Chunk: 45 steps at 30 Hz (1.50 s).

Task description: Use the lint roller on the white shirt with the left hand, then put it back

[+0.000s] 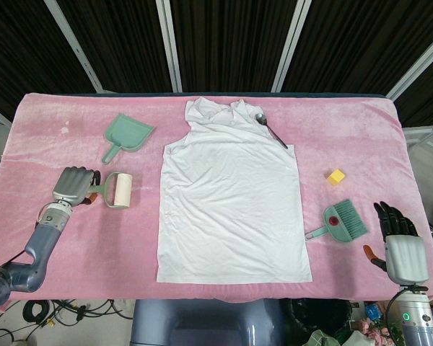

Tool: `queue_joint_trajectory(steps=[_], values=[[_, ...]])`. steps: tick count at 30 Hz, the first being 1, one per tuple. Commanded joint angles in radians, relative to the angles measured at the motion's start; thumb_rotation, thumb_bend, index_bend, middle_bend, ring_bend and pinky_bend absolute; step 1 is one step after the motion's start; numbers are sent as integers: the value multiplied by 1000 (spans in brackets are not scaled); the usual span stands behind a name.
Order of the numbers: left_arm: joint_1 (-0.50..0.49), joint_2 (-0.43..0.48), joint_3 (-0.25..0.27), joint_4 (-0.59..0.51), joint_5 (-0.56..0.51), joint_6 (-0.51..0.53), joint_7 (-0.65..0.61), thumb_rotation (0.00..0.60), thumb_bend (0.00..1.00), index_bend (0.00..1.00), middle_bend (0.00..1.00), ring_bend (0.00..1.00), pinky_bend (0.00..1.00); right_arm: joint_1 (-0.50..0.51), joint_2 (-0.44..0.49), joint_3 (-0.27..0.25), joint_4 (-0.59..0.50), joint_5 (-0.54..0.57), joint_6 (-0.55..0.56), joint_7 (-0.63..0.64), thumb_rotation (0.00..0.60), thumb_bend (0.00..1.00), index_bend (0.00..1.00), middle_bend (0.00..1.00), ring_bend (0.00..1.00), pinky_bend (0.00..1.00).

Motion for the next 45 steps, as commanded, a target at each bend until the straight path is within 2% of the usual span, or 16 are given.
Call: queue_joint_trajectory(steps=[1,5,9,13,15,17,19,22,30,36,45], values=[[-8,67,-16,-103,36,22,-33,600,546,634,604,411,464,-2,2,2,-3,1,3,1,600,121,24,81,122,215],[-37,145,-45,-238,44,23,-3,600,546,635,604,411,465,-4,6,5,-6,4,5,5,600,121,23,81,122,215],[-89,204,-82,-370,-3,-20,79,600,546,637,608,411,468,-4,9,7,-6,8,4,10,600,121,22,81,122,215],[-153,213,-99,-420,-78,-74,196,600,546,637,608,410,468,-4,9,8,-3,10,1,14,600,121,22,81,122,215],[-191,203,-102,-422,-124,-100,265,600,546,638,608,411,467,-3,9,9,-1,10,0,14,600,121,22,81,122,215],[-236,186,-103,-423,-216,-125,352,600,546,638,609,411,469,-3,9,10,0,11,-1,15,600,120,22,81,122,215],[-296,162,-94,-425,-347,-137,462,600,546,638,609,412,472,-4,9,11,2,14,-2,18,600,121,22,81,122,215],[-376,116,-74,-422,-524,-98,604,600,546,640,611,418,478,-4,9,14,4,20,-5,20,600,121,21,81,122,215],[-497,20,-54,-399,-815,-16,765,600,546,642,612,420,482,-4,12,18,8,24,-5,29,600,121,19,81,122,215],[-550,-28,-24,-369,-922,6,838,600,546,643,612,420,482,-6,15,22,9,27,-1,38,600,121,19,81,122,215],[-588,-72,24,-330,-968,16,897,600,548,645,613,420,482,-6,16,20,7,25,-3,42,600,121,19,81,122,215]])
